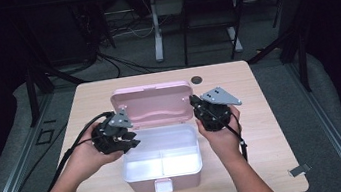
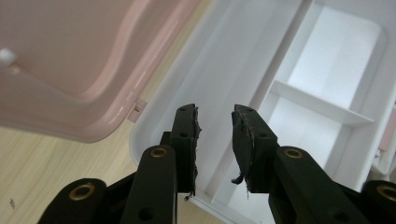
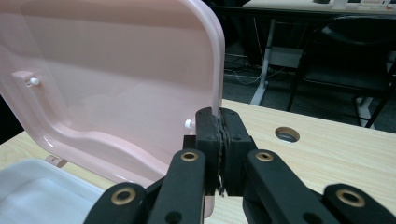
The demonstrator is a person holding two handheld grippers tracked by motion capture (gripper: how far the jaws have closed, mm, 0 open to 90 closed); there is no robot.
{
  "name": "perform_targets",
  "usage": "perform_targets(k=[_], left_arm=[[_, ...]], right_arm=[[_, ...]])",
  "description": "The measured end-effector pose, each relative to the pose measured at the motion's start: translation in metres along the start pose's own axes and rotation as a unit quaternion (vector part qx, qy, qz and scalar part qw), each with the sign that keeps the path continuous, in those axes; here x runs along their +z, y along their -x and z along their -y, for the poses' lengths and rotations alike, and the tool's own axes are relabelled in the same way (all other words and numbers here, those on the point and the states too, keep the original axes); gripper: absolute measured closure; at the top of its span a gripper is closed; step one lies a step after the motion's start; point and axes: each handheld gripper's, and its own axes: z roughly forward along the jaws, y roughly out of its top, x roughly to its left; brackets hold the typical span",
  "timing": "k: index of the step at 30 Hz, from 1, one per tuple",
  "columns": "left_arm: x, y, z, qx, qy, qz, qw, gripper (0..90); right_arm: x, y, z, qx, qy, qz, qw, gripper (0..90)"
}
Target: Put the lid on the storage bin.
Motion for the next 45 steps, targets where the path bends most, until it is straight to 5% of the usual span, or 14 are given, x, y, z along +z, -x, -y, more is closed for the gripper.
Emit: perform_targets(k=[3,6,12,15,20,25,28,30,31,33,35,45], left_arm=[[-0.002,-0.003,0.010,-0.033,0.041,-0.015,0.9985,69.3],[-0.003,-0.005,0.020,-0.056,0.084,-0.030,0.9944,69.3],[-0.006,-0.008,0.038,-0.099,0.157,-0.057,0.9810,68.6],[-0.004,-0.008,0.043,-0.107,0.171,-0.085,0.9758,67.8],[-0.003,-0.010,0.048,-0.141,0.208,-0.106,0.9621,63.5],[-0.008,-0.014,0.051,-0.165,0.245,-0.143,0.9447,62.1],[-0.012,-0.019,0.049,-0.177,0.258,-0.158,0.9364,61.2],[-0.013,-0.022,0.046,-0.177,0.250,-0.174,0.9358,61.3],[-0.013,-0.021,0.044,-0.173,0.254,-0.187,0.9330,61.3],[-0.015,-0.021,0.038,-0.165,0.256,-0.197,0.9319,61.4],[-0.017,-0.021,0.034,-0.163,0.263,-0.207,0.9282,61.7],[-0.027,-0.027,0.009,-0.156,0.262,-0.211,0.9288,72.5]], right_arm=[[0.000,0.000,0.001,0.002,0.003,0.001,1.0000,88.4],[0.000,0.000,0.001,0.001,0.006,-0.001,1.0000,88.4],[0.000,-0.001,0.001,0.001,0.004,-0.001,1.0000,88.4],[-0.001,-0.001,0.001,0.002,0.004,0.000,1.0000,88.3],[-0.001,-0.001,0.002,0.001,0.007,0.001,1.0000,88.3],[-0.001,-0.001,0.003,0.001,0.009,0.002,1.0000,88.3],[-0.001,-0.001,0.003,0.000,0.010,0.002,1.0000,88.3],[-0.001,-0.002,0.003,0.001,0.010,0.002,0.9999,88.3],[-0.001,-0.002,0.003,0.000,0.011,0.002,0.9999,88.3],[-0.001,-0.002,0.003,0.000,0.011,0.004,0.9999,88.3],[-0.001,-0.002,0.003,0.001,0.012,0.002,0.9999,88.3],[-0.002,-0.002,0.004,0.001,0.013,0.000,0.9999,88.2]])
